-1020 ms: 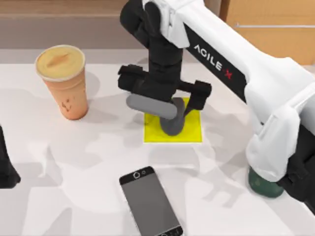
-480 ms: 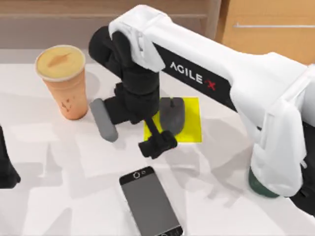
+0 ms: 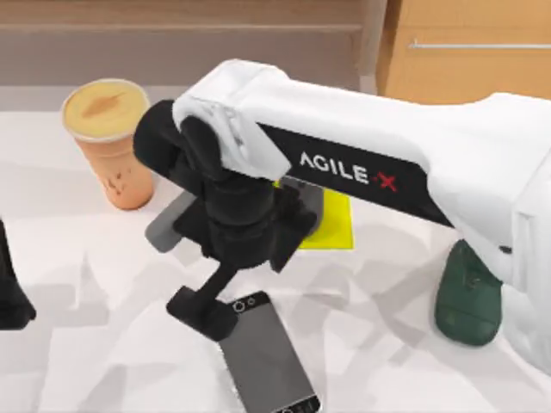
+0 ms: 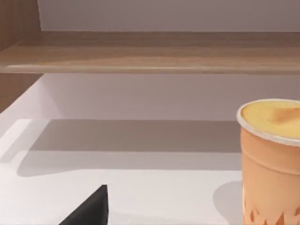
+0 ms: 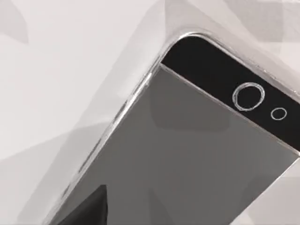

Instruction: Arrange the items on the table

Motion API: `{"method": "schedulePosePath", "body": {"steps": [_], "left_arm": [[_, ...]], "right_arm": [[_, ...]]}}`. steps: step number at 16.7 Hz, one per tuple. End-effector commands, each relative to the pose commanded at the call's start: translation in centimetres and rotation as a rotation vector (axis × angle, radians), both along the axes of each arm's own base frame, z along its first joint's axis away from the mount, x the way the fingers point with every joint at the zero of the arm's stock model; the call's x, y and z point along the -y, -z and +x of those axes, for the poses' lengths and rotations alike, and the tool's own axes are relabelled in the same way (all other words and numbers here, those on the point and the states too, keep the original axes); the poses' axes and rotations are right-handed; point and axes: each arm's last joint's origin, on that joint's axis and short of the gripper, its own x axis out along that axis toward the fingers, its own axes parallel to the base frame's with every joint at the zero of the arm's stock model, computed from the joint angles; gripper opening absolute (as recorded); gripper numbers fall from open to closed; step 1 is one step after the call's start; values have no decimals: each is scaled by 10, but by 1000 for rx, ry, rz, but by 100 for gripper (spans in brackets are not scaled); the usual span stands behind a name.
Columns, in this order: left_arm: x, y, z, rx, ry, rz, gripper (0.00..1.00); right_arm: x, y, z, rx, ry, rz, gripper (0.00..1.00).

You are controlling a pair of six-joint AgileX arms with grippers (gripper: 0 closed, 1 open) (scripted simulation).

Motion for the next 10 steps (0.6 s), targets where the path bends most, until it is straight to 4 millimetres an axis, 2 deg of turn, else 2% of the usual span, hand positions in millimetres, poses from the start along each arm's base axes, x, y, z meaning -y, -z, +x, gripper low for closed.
{"method": "schedulePosePath", "body": {"steps": [5, 10], "left_arm": [[0, 0, 0, 0, 0, 0, 100], [0, 0, 0, 0, 0, 0, 100]], "right_arm": [[9, -10, -35, 42, 406, -9, 100], [16, -15, -53, 72, 576, 0, 100]]}}
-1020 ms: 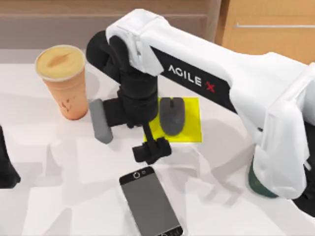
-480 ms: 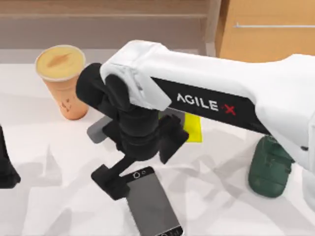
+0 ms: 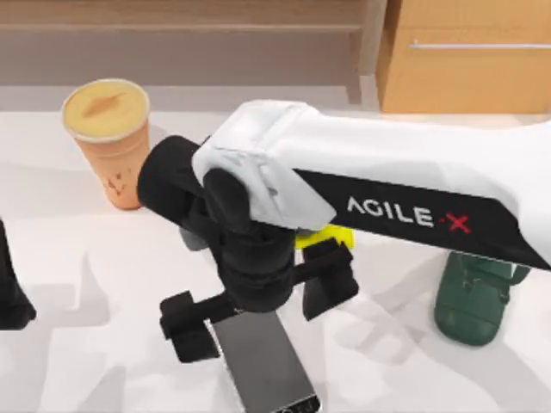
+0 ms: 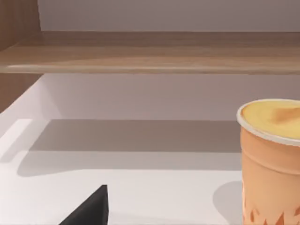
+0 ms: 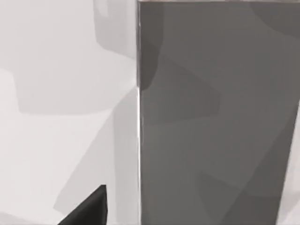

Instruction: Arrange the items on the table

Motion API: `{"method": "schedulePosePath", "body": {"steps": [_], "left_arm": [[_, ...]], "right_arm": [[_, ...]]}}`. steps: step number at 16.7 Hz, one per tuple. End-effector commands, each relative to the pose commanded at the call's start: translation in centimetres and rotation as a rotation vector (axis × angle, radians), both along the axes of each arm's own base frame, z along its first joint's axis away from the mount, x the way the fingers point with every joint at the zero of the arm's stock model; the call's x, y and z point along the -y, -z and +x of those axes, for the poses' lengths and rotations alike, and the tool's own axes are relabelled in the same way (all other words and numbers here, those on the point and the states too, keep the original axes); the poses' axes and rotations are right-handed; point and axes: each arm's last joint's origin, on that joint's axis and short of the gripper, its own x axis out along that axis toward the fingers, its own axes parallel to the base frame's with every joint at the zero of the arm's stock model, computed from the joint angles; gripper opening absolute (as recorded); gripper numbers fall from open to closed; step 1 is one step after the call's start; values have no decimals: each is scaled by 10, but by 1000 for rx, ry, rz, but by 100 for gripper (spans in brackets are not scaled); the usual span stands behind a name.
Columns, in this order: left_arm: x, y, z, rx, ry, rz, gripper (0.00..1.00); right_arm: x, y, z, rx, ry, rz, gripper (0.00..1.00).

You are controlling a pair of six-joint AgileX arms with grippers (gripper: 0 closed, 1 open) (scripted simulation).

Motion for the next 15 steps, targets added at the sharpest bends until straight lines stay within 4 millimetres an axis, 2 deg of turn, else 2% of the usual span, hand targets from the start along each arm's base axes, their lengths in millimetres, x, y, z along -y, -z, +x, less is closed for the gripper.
{"method": "schedulePosePath", "body": {"steps": [8, 15], "left_arm": [[0, 0, 0, 0, 0, 0, 100], [0, 0, 0, 0, 0, 0, 100]], "right_arm": [[0, 5, 1, 1, 8, 0, 100], [0, 64, 0, 3, 8, 3, 100]]}}
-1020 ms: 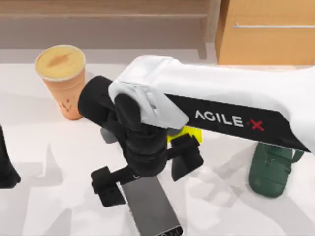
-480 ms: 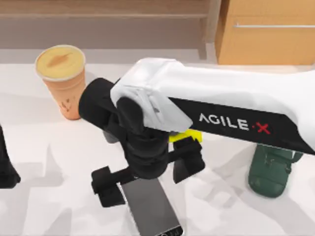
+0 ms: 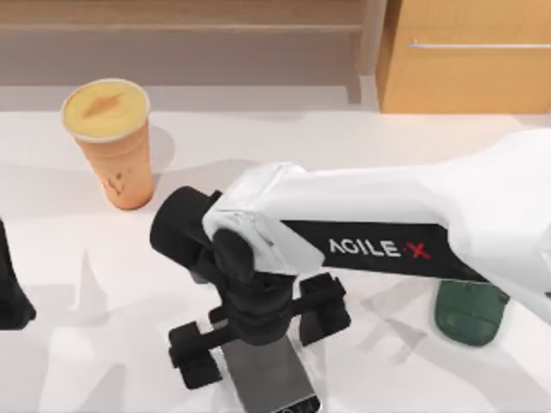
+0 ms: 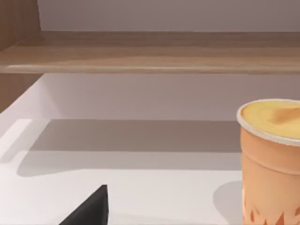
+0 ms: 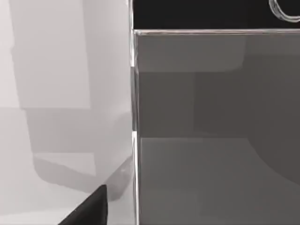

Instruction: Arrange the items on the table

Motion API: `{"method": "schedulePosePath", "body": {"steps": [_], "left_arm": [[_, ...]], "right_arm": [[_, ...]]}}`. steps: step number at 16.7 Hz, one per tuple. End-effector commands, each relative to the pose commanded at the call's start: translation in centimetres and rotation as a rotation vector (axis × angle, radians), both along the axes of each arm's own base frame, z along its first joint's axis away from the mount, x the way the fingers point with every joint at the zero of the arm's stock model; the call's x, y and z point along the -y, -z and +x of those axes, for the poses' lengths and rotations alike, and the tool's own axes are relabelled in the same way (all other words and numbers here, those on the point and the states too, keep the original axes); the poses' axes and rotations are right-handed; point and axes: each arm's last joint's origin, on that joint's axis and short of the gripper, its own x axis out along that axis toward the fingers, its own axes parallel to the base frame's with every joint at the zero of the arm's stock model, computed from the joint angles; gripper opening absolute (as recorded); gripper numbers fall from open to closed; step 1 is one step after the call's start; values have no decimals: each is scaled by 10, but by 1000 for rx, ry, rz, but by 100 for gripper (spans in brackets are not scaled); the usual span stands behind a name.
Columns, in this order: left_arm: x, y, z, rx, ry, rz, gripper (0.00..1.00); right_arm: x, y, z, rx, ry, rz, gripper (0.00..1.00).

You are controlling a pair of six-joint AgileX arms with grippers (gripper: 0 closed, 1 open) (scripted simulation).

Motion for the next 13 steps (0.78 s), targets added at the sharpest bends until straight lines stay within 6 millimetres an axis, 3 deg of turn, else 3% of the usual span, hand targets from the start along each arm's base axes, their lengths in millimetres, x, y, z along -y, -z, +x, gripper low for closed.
{"method": "schedulePosePath", "body": {"steps": [5, 13], "left_arm": [[0, 0, 0, 0, 0, 0, 100], [0, 0, 0, 0, 0, 0, 100]], "right_arm": [[0, 6, -1, -1, 0, -2, 100], [0, 6, -1, -1, 0, -2, 40]]}}
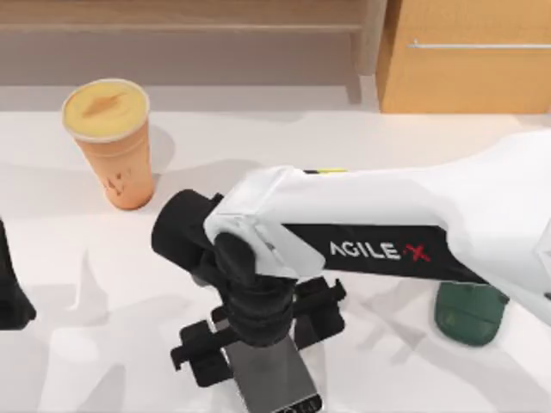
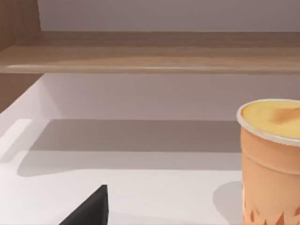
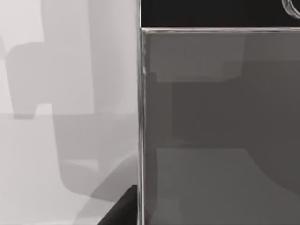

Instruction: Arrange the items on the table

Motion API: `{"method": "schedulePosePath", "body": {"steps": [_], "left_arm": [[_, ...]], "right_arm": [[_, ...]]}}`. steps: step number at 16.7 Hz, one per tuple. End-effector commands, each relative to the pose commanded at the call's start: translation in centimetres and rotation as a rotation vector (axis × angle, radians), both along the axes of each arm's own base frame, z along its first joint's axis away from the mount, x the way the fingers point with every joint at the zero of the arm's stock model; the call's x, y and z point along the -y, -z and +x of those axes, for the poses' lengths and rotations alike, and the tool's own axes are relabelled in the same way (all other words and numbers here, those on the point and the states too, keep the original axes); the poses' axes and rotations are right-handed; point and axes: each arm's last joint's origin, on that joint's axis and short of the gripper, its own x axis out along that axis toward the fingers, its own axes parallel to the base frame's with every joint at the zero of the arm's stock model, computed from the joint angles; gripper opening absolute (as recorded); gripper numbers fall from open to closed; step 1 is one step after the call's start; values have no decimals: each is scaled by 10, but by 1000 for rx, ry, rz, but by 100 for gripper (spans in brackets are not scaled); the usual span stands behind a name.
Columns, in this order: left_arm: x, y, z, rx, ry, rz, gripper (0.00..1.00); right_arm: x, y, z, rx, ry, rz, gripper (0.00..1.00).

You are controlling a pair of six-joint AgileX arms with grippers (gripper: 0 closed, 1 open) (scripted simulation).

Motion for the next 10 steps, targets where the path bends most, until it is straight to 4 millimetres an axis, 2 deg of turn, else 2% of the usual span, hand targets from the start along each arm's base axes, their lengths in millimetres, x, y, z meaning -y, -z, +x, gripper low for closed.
{"method": "schedulePosePath", "body": {"steps": [5, 10], "left_arm": [[0, 0, 0, 0, 0, 0, 100], [0, 0, 0, 0, 0, 0, 100]], "right_arm": [[0, 0, 0, 0, 0, 0, 2], [0, 0, 0, 0, 0, 0, 0]]}}
